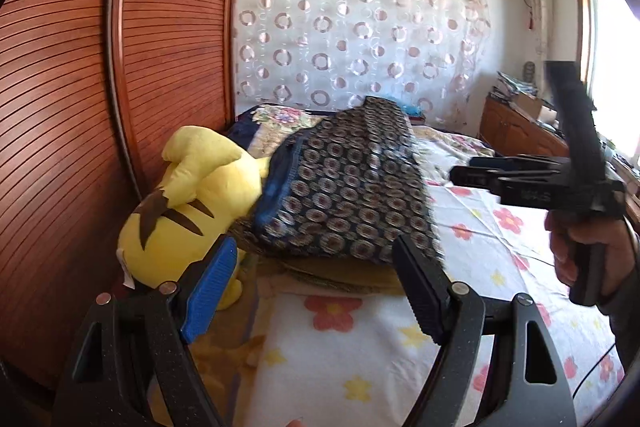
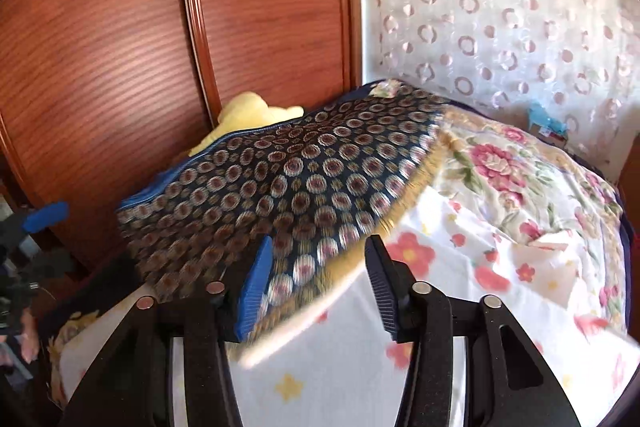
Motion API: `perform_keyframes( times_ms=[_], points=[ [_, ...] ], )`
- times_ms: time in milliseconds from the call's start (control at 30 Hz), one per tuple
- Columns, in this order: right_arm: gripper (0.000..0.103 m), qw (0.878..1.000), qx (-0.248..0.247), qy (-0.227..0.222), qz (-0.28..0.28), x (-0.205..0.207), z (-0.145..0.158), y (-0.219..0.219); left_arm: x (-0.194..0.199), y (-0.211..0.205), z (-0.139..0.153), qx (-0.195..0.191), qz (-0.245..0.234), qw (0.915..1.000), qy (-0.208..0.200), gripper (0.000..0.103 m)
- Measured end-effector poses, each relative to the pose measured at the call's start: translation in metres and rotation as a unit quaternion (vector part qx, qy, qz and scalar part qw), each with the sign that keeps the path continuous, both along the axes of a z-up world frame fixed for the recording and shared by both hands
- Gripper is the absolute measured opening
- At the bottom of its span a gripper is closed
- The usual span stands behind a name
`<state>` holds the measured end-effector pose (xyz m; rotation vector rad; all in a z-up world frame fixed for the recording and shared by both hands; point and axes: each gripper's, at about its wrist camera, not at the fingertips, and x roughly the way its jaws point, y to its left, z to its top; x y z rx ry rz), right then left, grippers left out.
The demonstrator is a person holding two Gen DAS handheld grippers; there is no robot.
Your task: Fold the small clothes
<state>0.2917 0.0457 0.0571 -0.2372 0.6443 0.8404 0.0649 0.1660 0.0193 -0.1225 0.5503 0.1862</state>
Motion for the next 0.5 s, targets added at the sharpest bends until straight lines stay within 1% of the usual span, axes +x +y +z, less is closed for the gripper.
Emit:
perform_keyframes(
  times_ms=[133, 233, 400, 500],
  points=[
    [0.066, 1.000, 0.020, -0.004, -0.022, -0.035, 0.004, -0.041, -0.006, -0.021, 0.002, -0.004, -0.021, 0.9998, -0.004, 0.080],
    [0.070, 0.998, 0.031, -0.017, -0.056, -0.066, 0.007, -0.075, -0.011, -0.042, 0.005, 0.004, -0.041, 0.9991, -0.005, 0.080],
    [0.070, 0.992, 0.031, -0.039, -0.114, -0.122, 0.016, -0.124, -0.020, -0.075, 0.013, 0.008, -0.075, 0.9971, -0.011, 0.080],
    [0.070, 0.986, 0.042, -0.047, -0.151, -0.151, 0.026, -0.156, -0.023, -0.093, 0.019, 0.007, -0.091, 0.9957, -0.015, 0.080]
  ],
)
